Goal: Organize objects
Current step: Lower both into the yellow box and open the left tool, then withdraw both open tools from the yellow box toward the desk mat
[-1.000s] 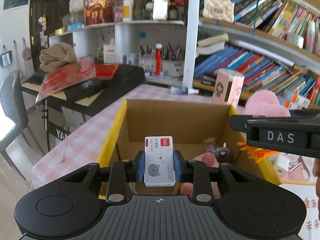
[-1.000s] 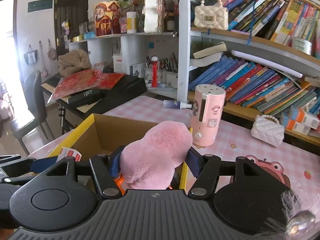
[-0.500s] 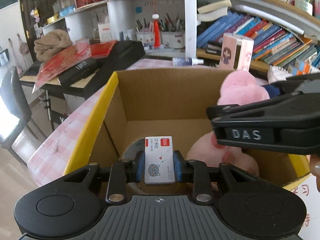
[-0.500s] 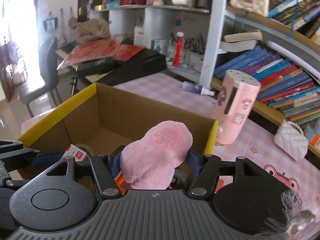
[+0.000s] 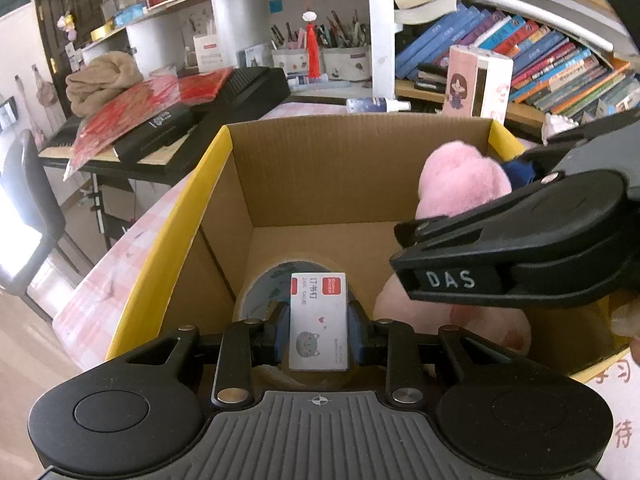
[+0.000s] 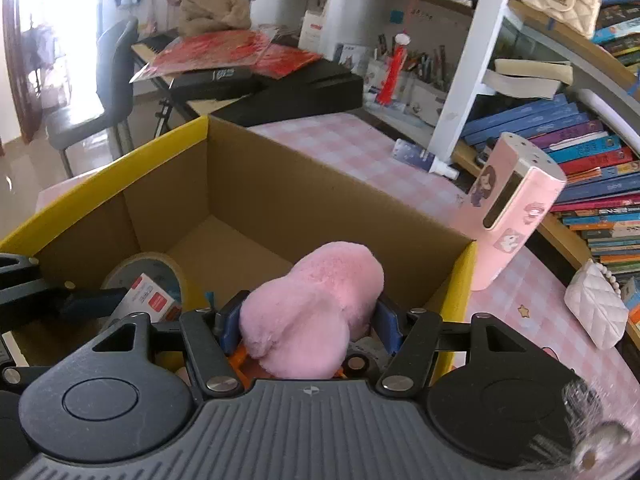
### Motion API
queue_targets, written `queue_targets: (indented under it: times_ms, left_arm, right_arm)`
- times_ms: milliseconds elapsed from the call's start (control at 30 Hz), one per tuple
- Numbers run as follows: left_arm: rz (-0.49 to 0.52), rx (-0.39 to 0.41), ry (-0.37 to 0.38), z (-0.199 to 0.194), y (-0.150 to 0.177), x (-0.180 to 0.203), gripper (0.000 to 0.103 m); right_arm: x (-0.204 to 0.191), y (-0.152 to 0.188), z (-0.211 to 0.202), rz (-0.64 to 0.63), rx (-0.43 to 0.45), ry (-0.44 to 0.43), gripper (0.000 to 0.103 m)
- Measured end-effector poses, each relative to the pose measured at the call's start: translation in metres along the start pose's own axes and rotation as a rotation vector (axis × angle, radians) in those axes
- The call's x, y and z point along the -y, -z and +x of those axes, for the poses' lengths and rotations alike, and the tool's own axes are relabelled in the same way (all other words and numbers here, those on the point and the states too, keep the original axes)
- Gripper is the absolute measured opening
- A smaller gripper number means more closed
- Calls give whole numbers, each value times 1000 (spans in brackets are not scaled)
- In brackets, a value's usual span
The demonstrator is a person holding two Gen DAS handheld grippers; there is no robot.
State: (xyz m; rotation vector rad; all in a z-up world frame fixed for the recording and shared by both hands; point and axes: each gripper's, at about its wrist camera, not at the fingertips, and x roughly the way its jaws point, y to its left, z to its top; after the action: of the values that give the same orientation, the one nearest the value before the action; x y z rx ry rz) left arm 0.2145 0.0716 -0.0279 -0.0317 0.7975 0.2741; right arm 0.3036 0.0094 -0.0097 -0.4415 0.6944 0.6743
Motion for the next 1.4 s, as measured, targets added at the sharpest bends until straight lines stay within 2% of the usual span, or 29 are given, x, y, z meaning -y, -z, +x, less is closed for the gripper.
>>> queue_targets:
  times_ms: [267, 333, 433, 500, 567, 700, 900, 1133, 1400]
  left_arm:
    - [-30, 42, 11, -11, 0, -5, 33]
    - [-35, 56, 13, -16, 1, -7, 38]
    - [-41, 85, 11, -24, 1, -9, 42]
    - [-46, 104, 4, -30, 1, -11, 48]
    - [-55, 130, 4, -37, 2, -13, 55]
    - [-68, 165, 8, -49, 4, -18, 60]
    - [-86, 204, 16, -71, 11, -25, 68]
    - [-117, 241, 24, -92, 24, -35, 75]
    - [-128, 243, 48, -110, 45, -44, 80]
  right_arm:
    - [-3, -1, 7, -10, -52, -13, 60]
    - [-4, -1, 8, -14, -57, -13, 61]
    - [-3, -1, 5, -5, -50, -17, 67]
    - [-1, 0, 1, 6, -22, -13, 72]
    - [1, 0, -4, 37, -8, 16, 81]
    - [5, 3, -21, 94, 22, 36, 81]
    - [2, 12, -62, 153, 119, 74, 82]
    - [-8, 32, -109, 198, 224, 165, 83]
    - [-22, 64, -138, 259, 234, 249, 83]
